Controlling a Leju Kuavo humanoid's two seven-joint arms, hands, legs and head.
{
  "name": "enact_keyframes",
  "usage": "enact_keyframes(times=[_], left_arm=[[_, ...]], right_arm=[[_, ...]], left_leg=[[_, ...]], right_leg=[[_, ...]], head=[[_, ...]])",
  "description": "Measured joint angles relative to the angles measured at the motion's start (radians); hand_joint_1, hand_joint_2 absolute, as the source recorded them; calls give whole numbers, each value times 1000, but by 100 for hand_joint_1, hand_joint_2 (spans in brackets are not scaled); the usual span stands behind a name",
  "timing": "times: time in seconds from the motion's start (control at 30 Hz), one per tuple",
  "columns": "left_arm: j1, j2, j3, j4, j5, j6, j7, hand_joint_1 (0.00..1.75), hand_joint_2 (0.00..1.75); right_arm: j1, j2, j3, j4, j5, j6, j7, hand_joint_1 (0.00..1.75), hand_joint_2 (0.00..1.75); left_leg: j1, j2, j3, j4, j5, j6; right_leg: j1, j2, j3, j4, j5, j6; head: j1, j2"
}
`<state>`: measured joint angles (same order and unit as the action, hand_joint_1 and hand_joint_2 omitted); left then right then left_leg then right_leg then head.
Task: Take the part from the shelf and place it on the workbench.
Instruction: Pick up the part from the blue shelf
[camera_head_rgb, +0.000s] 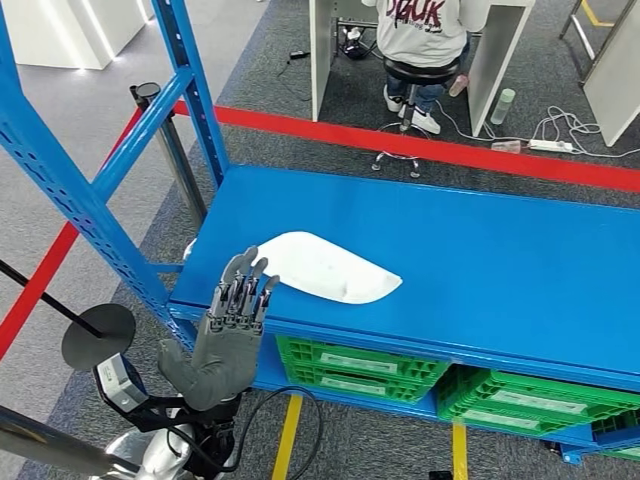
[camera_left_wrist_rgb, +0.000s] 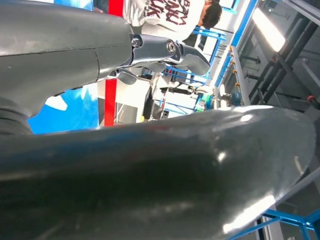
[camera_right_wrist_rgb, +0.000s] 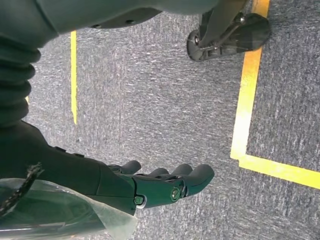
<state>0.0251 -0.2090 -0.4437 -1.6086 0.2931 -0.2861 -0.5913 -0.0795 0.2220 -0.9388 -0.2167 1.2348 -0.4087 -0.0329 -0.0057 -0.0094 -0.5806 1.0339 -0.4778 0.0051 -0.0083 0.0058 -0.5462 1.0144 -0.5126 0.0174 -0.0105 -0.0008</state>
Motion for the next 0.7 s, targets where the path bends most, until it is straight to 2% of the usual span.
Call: enact_keyframes(times=[0.17, 0.7], left_arm=[[0, 0, 1, 0, 0, 0, 2, 0, 0], [0, 0, 1, 1, 2, 0, 6, 0, 0]], right_arm=[[0, 0, 0, 0, 0, 0, 2, 0, 175], [0, 0, 0, 0, 0, 1, 2, 0, 175]], left_leg=[[-4, 0, 0, 1, 1, 7], [-4, 0, 0, 1, 3, 10]], right_leg=[[-3, 0, 0, -1, 2, 5], [-3, 0, 0, -1, 3, 7]], head=[[0, 0], [0, 0]])
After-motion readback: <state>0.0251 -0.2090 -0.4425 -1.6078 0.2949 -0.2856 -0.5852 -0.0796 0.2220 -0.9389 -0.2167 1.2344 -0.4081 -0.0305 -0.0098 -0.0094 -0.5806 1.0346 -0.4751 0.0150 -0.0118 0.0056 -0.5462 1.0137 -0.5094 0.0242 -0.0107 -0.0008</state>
